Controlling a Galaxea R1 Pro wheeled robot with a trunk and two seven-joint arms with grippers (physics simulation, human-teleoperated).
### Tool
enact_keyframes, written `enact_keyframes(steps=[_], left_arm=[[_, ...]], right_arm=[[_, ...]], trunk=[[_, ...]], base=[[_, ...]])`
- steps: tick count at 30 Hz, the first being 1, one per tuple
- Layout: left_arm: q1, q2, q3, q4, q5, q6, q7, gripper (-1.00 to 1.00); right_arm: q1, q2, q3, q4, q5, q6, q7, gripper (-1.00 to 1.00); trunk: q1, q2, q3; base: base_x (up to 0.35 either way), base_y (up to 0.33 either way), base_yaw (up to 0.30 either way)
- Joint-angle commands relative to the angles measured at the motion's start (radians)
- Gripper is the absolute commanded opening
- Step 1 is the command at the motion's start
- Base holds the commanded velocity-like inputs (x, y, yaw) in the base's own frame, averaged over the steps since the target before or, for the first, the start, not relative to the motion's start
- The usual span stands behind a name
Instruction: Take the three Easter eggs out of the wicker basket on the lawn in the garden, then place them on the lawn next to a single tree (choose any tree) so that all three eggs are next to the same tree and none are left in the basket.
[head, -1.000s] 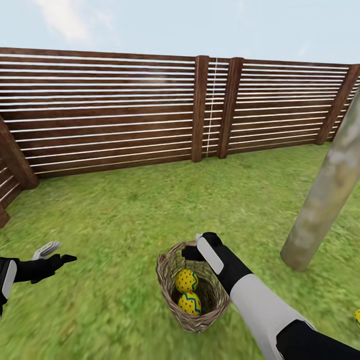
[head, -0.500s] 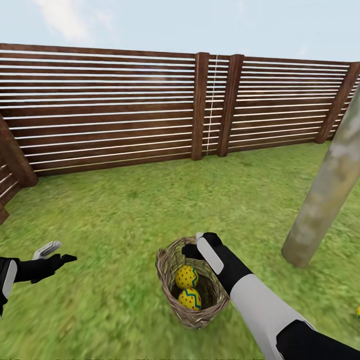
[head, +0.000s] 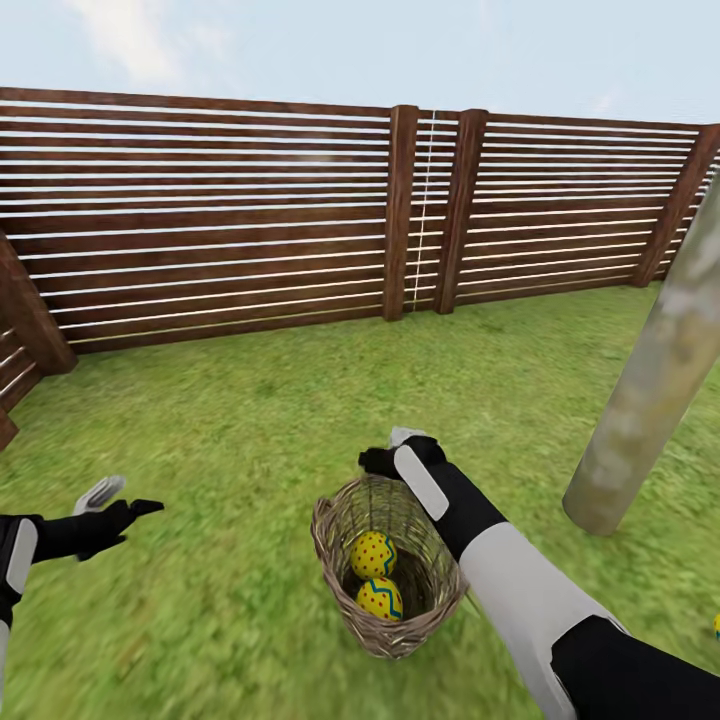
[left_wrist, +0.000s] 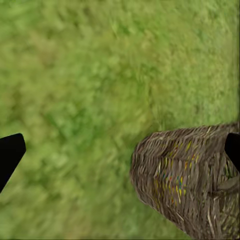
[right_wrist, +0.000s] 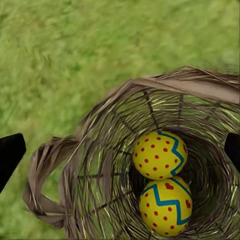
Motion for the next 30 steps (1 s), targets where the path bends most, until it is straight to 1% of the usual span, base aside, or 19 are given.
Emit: enact_keyframes(steps=[1,2,6,9,15,16,17,18,24,30], left_arm=[[-0.001,0.000,0.003,0.000,0.011,0.008,0.000,1.00],[-0.001,0.000,0.003,0.000,0.017,0.008,0.000,1.00],[-0.001,0.000,0.004,0.000,0.018,0.008,-0.001,1.00],[-0.001,0.000,0.004,0.000,0.017,0.008,-0.002,1.00],[-0.001,0.001,0.004,0.000,0.019,0.008,-0.002,1.00],[-0.001,0.001,0.005,0.000,0.019,0.008,-0.003,1.00],[-0.001,0.001,0.005,0.000,0.019,0.008,-0.003,1.00],[-0.001,0.001,0.005,0.000,0.020,0.008,-0.003,1.00],[-0.001,0.003,0.007,0.000,0.020,0.010,-0.004,1.00],[-0.001,0.006,0.006,0.000,0.022,0.011,-0.006,1.00]], right_arm=[[-0.001,0.000,0.002,-0.001,-0.009,-0.005,-0.009,1.00],[-0.001,0.000,0.002,-0.001,-0.010,-0.011,-0.008,1.00],[-0.001,0.000,0.002,0.001,-0.011,-0.033,-0.006,1.00],[-0.005,0.000,-0.002,0.007,-0.014,-0.050,-0.006,1.00],[-0.009,0.000,-0.007,0.017,-0.016,-0.016,-0.007,1.00],[-0.009,0.000,-0.007,0.017,-0.016,0.017,-0.007,1.00],[-0.011,0.000,-0.007,0.018,-0.017,0.020,-0.007,1.00],[-0.012,0.000,-0.007,0.019,-0.018,0.023,-0.007,1.00],[-0.022,0.000,-0.009,0.057,-0.021,0.027,-0.008,1.00],[-0.041,0.000,-0.009,0.123,-0.024,0.028,-0.007,1.00]], trunk=[[-0.004,0.007,0.002],[-0.008,0.014,0.005],[-0.023,0.042,0.018],[-0.023,0.042,0.018],[-0.023,0.042,0.018],[-0.023,0.042,0.018],[-0.023,0.042,0.018],[-0.019,0.035,0.015],[-0.019,0.035,0.015],[0.004,-0.007,-0.004]], base=[[0.000,0.000,0.000],[0.000,0.000,0.000],[0.000,0.000,0.000],[0.000,0.000,0.000],[0.000,0.000,0.000],[0.000,0.000,0.000],[0.000,0.000,0.000],[0.000,0.000,0.000],[0.000,0.000,0.000],[0.000,0.000,0.000]])
